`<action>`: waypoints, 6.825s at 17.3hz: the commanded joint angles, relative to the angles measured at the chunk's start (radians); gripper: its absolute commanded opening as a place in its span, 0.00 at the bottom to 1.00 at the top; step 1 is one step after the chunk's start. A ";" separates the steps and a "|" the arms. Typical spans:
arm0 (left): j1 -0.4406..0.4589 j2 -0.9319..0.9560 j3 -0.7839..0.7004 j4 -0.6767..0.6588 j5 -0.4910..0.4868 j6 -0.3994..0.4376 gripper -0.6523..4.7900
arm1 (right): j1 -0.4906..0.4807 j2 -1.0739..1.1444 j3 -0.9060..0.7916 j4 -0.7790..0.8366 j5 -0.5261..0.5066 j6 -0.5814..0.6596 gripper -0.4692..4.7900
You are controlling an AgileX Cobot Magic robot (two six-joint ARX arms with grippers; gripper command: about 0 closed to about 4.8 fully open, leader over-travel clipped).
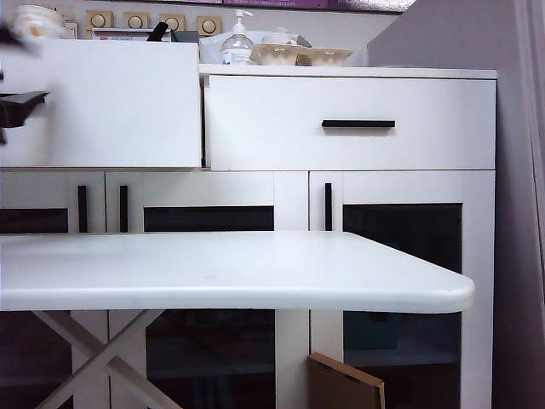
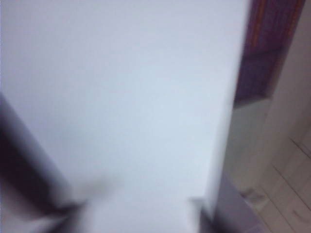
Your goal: Pick up a can of beer from the white table, open the left drawer, place the beer inside the drawer, and finally close the drawer.
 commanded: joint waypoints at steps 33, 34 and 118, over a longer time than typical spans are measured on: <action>0.008 -0.315 -0.010 -0.725 -0.177 0.265 1.00 | 0.002 -0.016 0.011 0.064 -0.022 0.000 0.30; 0.008 -0.315 -0.010 -0.726 -0.178 0.266 1.00 | 0.002 -0.016 0.011 0.064 -0.022 0.000 0.30; 0.008 -0.707 -0.664 -0.138 -0.114 0.188 0.99 | 0.003 -0.024 0.011 0.072 -0.048 0.000 0.30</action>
